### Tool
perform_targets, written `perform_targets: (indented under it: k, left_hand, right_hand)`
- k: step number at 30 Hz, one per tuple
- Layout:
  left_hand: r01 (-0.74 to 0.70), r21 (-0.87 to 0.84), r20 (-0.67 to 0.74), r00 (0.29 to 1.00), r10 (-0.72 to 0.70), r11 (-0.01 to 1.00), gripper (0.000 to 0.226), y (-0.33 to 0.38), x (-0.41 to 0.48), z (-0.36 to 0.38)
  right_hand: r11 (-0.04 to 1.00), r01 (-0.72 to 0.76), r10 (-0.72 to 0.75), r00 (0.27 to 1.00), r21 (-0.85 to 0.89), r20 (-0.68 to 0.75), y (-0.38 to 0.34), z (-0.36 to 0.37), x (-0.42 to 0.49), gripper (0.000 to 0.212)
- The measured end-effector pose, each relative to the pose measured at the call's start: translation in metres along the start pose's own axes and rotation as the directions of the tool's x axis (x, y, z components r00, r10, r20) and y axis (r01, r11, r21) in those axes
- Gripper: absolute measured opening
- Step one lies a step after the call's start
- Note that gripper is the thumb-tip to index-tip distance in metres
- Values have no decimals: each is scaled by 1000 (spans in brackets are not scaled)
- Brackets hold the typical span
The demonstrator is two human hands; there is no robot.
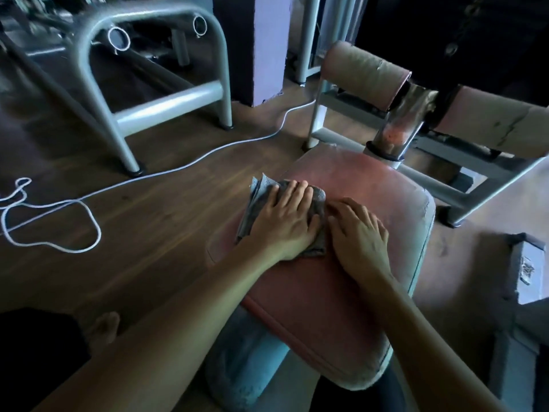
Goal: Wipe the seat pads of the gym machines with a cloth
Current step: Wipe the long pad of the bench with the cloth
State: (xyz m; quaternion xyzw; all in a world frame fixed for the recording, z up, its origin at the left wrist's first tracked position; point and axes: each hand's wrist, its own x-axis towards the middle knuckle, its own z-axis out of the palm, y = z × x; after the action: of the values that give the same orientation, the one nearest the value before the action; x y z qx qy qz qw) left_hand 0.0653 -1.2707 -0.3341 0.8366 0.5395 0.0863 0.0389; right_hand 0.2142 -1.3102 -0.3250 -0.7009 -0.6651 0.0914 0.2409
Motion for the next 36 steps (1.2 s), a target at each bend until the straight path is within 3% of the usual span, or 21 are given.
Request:
perform_targets:
  k: [4,7,12,16,20,24,32,36]
  left_hand:
    - [-153,-9,-94,984,151,988,71,-21,26,4]
    - [-298,-53,-8,955,298,953,81,-35,47,4]
    - [-463,-146,19,882,471,874,87,-51,79,5]
    - [-523,-221,49,837,545,823,93,-56,95,3]
    - [-553,-261,85,803,590,791,66,-62,101,3]
    - [-547,-305,94,797,596,780,65,-67,110,1]
    - [-500,-403,116,803,584,767,65,-72,121,3]
    - [-448,-495,63,836,545,744,64,-83,118,8]
  right_hand:
    - [995,-98,98,994,-14,-47,-16,13,18,36]
    - [975,-218,221,969,41,-108,-27,19,24,38]
    - [924,-380,370,914,-31,-170,-45,34,25,47]
    - [869,-495,478,849,-24,-224,-66,44,32,50]
    - [793,-608,573,767,-41,-290,-83,58,36,47]
    - [731,-679,628,707,-67,-325,-93,60,41,42]
    - [774,-618,568,773,-134,-282,-81,64,43,45]
    - [825,-540,492,831,-165,-259,-82,68,48,66]
